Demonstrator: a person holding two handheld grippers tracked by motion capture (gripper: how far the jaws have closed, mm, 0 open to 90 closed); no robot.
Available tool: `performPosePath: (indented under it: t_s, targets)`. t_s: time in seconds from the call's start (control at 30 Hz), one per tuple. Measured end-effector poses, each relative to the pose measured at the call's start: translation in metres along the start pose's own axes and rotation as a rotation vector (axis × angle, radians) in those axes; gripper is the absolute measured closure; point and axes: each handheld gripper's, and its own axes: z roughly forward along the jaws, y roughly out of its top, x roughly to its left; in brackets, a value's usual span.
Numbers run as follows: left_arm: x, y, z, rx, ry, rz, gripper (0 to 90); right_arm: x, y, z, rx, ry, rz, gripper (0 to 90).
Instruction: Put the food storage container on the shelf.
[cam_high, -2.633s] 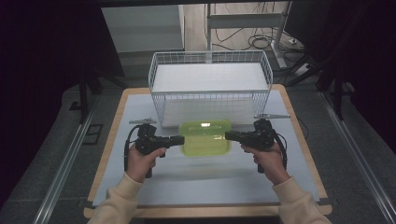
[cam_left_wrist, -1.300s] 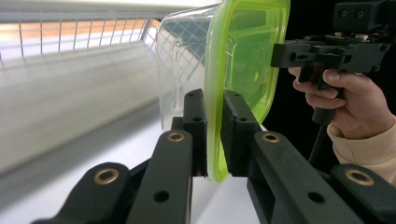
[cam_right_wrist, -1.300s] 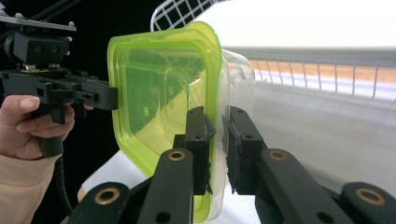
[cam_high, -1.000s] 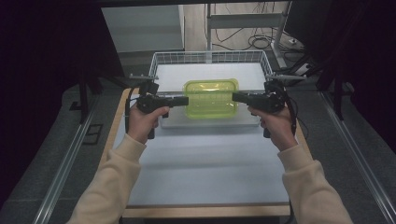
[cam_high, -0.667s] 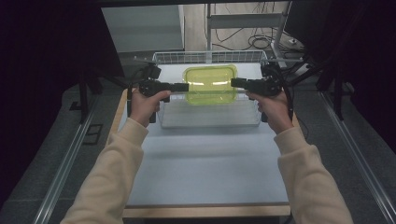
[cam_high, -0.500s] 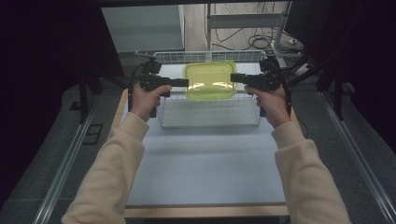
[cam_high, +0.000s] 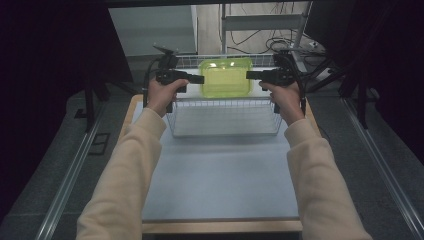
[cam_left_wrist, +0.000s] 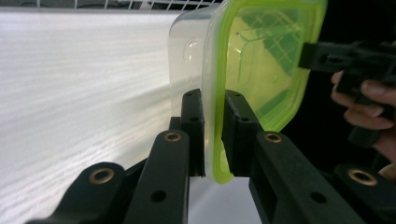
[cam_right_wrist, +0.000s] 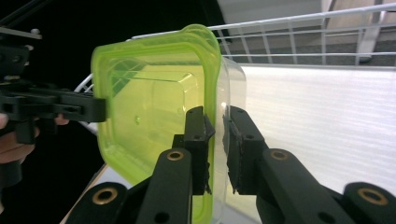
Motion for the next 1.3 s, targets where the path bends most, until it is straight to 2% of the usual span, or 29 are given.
performPosePath:
  t_s: [0.03,0.17,0.37,0.5,0.53,0.57,0.67,0.73,0.77,0.8,0.9,1.0,1.1,1.17,1.23,1.3]
  targets:
    - [0.0,0.001,0.001,-0.006,-0.005,-0.009,80.6,-0.003,0.0,0.002,0.001,0.002,0.013,79.2]
    - [0.001,0.006,0.008,-0.008,0.019,-0.012,78.7,-0.012,0.002,0.007,-0.016,0.008,0.05,78.1]
    - [0.012,0.011,0.018,-0.049,0.01,-0.076,74.9,-0.018,0.005,0.016,-0.027,-0.036,0.049,73.0]
    - [0.016,0.01,0.026,-0.071,0.032,-0.077,70.0,-0.021,0.004,0.021,-0.029,-0.059,0.054,68.6]
    - [0.016,0.01,0.028,-0.072,0.061,-0.059,66.5,-0.022,0.003,0.022,-0.026,-0.07,0.049,67.0]
    - [0.015,0.009,0.03,-0.071,0.072,-0.045,58.8,-0.022,0.003,0.024,-0.019,-0.077,0.048,64.2]
    - [0.017,0.007,0.032,-0.083,0.088,-0.019,50.1,-0.023,0.002,0.025,-0.023,-0.098,0.047,56.5]
    - [0.017,0.006,0.031,-0.085,0.11,-0.016,38.3,-0.023,0.002,0.025,-0.026,-0.129,0.029,50.9]
    - [0.017,0.006,0.03,-0.087,0.11,-0.013,30.8,-0.022,0.002,0.024,-0.029,-0.123,0.031,44.7]
    - [0.017,0.006,0.028,-0.095,0.114,-0.008,27.1,-0.02,0.002,0.022,-0.04,-0.127,0.027,42.5]
    - [0.01,0.004,0.017,-0.131,0.131,0.036,19.8,-0.012,0.001,0.014,-0.072,-0.167,-0.032,38.5]
    - [0.001,-0.002,0.001,-0.164,0.108,0.082,18.3,-0.005,-0.006,-0.001,-0.113,-0.143,-0.089,35.6]
    - [-0.012,-0.018,-0.014,-0.162,0.101,0.139,17.9,-0.001,-0.019,-0.018,-0.129,-0.093,-0.124,33.7]
    - [-0.018,-0.029,-0.022,-0.162,0.089,0.158,17.9,0.0,-0.031,-0.028,-0.131,-0.069,-0.145,33.1]
    - [-0.023,-0.044,-0.03,-0.174,0.059,0.159,18.0,0.0,-0.045,-0.038,-0.127,-0.048,-0.159,32.4]
    - [-0.027,-0.061,-0.038,-0.177,0.063,0.176,18.1,0.0,-0.063,-0.047,-0.119,-0.023,-0.177,31.4]
